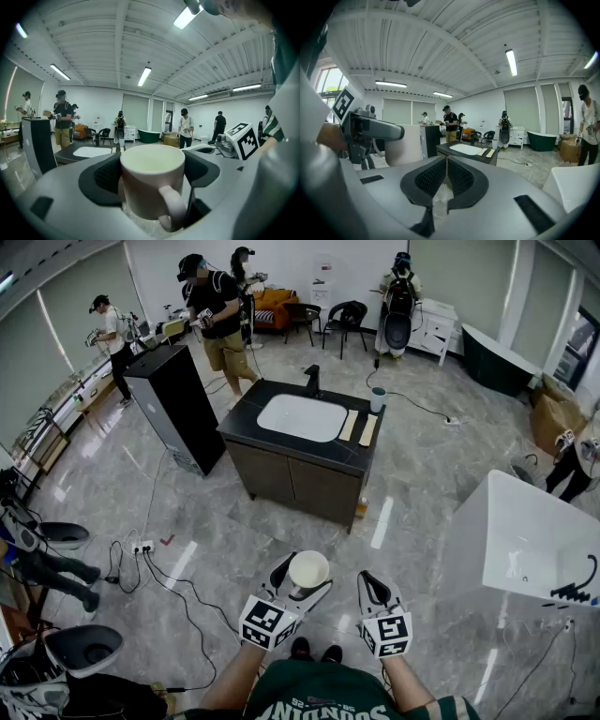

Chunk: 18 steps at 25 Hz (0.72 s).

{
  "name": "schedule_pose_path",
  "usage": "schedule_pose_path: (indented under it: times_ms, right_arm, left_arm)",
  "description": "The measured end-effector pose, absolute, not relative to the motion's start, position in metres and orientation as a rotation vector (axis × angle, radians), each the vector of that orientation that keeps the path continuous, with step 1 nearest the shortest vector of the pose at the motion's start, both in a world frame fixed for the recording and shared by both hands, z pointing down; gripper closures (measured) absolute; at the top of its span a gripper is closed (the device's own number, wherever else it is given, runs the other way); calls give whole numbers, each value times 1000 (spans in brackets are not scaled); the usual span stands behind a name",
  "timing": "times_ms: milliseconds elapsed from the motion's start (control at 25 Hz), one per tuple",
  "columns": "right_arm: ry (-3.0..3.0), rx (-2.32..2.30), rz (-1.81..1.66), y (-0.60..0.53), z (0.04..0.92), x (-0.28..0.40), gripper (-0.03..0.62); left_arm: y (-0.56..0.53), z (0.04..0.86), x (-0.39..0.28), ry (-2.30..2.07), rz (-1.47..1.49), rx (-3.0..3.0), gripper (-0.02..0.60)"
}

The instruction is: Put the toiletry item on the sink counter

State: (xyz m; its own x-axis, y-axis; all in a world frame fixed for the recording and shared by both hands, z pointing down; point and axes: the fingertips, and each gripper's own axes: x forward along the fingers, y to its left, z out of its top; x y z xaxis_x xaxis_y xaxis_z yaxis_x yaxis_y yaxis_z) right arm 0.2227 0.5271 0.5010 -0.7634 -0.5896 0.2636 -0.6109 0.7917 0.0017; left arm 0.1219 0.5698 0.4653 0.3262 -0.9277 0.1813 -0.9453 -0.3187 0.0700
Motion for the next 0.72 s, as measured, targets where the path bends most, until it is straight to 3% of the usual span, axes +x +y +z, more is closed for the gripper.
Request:
schedule_pose_path:
  times_ms: [720]
  right_arm:
    - [-2684,1013,157,517,510,248,551]
  left_arm:
    - [555,483,123,-1712,155,2405,178]
